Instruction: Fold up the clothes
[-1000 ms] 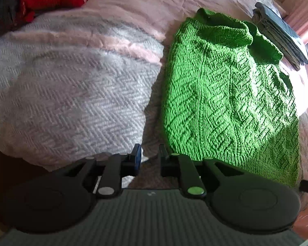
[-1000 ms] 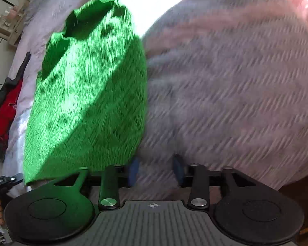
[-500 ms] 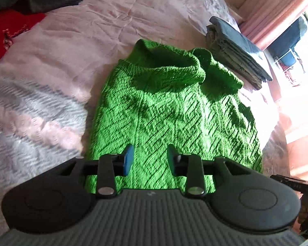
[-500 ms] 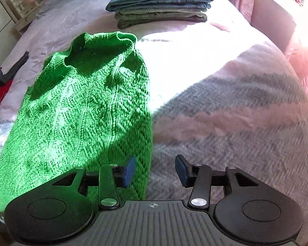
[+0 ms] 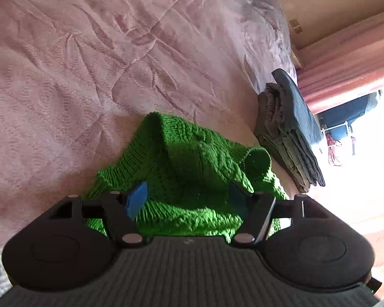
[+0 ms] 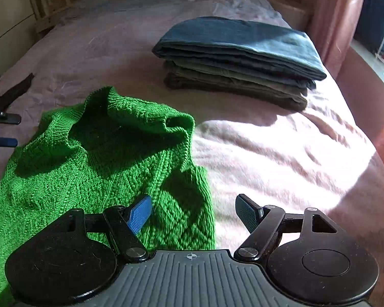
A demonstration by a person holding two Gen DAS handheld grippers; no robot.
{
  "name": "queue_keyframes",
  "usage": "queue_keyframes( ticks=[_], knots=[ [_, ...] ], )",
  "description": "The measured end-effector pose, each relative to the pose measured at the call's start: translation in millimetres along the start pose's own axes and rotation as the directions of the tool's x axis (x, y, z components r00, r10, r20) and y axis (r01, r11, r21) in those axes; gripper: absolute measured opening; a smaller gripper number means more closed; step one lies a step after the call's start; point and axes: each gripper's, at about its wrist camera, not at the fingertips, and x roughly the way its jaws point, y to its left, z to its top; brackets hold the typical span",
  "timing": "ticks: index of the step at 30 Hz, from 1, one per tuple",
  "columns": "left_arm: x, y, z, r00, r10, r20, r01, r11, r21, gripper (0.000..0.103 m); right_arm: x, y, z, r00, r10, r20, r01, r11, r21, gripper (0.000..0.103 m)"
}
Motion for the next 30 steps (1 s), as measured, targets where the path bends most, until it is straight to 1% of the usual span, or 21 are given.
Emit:
queue_keyframes(
  ticks=[4, 6, 7, 8, 9, 10, 11, 12, 14, 15, 16, 18, 19, 20, 22, 23, 24, 25, 26, 27, 30],
  knots=[
    [30.5, 15.2, 14.9, 0.999, -0.033, -0.018, 0.031, 0.992, -0.126, 0.065, 34.1, 16.0, 21.9, 0.999, 0.009, 0.036, -0.004, 0.99, -0.142, 0.075],
    [42.1, 15.1, 18.4, 0.999, -0.043, -0.027, 0.04, 0.991, -0.128, 0.061, 48.2, 20.3, 31.3, 0.998, 0.043, 0.053, -0.033, 0.985, -0.171, 0.075],
    [47.0, 13.5, 19.9, 0.998, -0.051, -0.03, 0.047, 0.992, -0.114, 0.039, 55.2, 23.2, 35.5, 0.996, 0.06, 0.061, -0.048, 0.981, -0.186, 0.069],
    [51.8, 11.4, 21.7, 0.998, -0.058, -0.038, 0.054, 0.994, -0.098, 0.026, 63.0, 25.8, 40.4, 0.995, 0.081, 0.058, -0.068, 0.978, -0.2, 0.057],
    [55.6, 6.7, 25.8, 0.996, -0.066, -0.063, 0.062, 0.996, -0.071, 0.019, 71.9, 28.0, 45.6, 0.994, 0.105, 0.041, -0.094, 0.973, -0.209, 0.049],
    [57.3, 0.0, 32.6, 0.994, -0.075, -0.079, 0.072, 0.997, -0.039, 0.008, 80.0, 28.5, 51.3, 0.992, 0.127, 0.021, -0.12, 0.97, -0.21, 0.031],
    [58.2, -6.7, 40.4, 0.992, -0.085, -0.091, 0.085, 0.996, -0.007, 0.009, 86.6, 26.9, 57.9, 0.989, 0.147, 0.006, -0.143, 0.969, -0.202, 0.016],
    [55.4, -14.5, 53.5, 0.991, -0.103, -0.081, 0.105, 0.994, 0.025, 0.009, 90.8, 22.4, 66.0, 0.987, 0.158, 0.011, -0.154, 0.972, -0.177, 0.014],
    [43.4, -32.8, 89.1, 0.993, -0.12, 0.003, 0.119, 0.989, 0.091, 0.01, 91.4, -2.6, 88.0, 0.989, 0.122, 0.082, -0.122, 0.992, -0.013, 0.014],
    [40.0, -38.3, 107.6, 0.994, -0.098, 0.041, 0.094, 0.99, 0.107, 0.013, 91.3, -16.8, 99.3, 0.989, 0.094, 0.117, -0.104, 0.991, 0.083, 0.015],
    [40.9, -41.6, 125.0, 0.996, -0.067, 0.054, 0.061, 0.993, 0.105, 0.01, 90.6, -31.4, 109.6, 0.986, 0.066, 0.152, -0.093, 0.979, 0.179, 0.015],
    [54.2, -42.4, 145.1, 0.999, -0.029, -0.021, 0.031, 0.994, 0.102, 0.011, 89.1, -52.9, 122.0, 0.983, 0.039, 0.182, -0.093, 0.949, 0.3, 0.028],
    [61.5, -42.4, 146.6, 0.998, 0.005, -0.057, 0.002, 0.991, 0.131, 0.012, 88.6, -57.7, 123.8, 0.983, 0.034, 0.181, -0.092, 0.942, 0.323, 0.06],
    [66.7, -42.7, 143.7, 0.996, 0.052, -0.075, -0.039, 0.985, 0.167, 0.014, 87.2, -60.5, 123.2, 0.982, 0.024, 0.185, -0.087, 0.938, 0.337, 0.083],
    [67.2, -37.0, 131.4, 0.991, 0.107, -0.076, -0.087, 0.969, 0.23, 0.024, 86.8, -61.2, 116.2, 0.982, 0.053, 0.181, -0.109, 0.944, 0.313, 0.083],
    [65.6, -33.0, 124.5, 0.989, 0.129, -0.066, -0.109, 0.96, 0.258, 0.029, 89.9, -59.0, 111.1, 0.985, 0.084, 0.149, -0.123, 0.951, 0.282, 0.083],
    [63.3, -28.8, 118.1, 0.988, 0.148, -0.052, -0.128, 0.951, 0.282, 0.04, 92.9, -56.9, 105.6, 0.987, 0.11, 0.119, -0.137, 0.958, 0.253, 0.083],
    [58.5, -24.1, 113.4, 0.987, 0.155, -0.032, -0.139, 0.945, 0.295, 0.043, 94.9, -53.8, 99.2, 0.986, 0.132, 0.099, -0.151, 0.963, 0.222, 0.083],
    [53.9, -19.8, 109.2, 0.987, 0.158, -0.016, -0.146, 0.941, 0.306, 0.043, 95.7, -49.4, 92.5, 0.984, 0.153, 0.089, -0.168, 0.969, 0.184, 0.07],
    [50.0, -16.8, 106.8, 0.989, 0.148, -0.015, -0.136, 0.941, 0.31, 0.043, 96.1, -44.0, 86.7, 0.982, 0.175, 0.076, -0.185, 0.972, 0.146, 0.062],
    [42.1, -15.1, 101.3, 0.992, 0.128, -0.009, -0.117, 0.932, 0.344, 0.042, 98.5, -29.5, 80.6, 0.975, 0.209, 0.074, -0.213, 0.975, 0.055, 0.059]
  ],
)
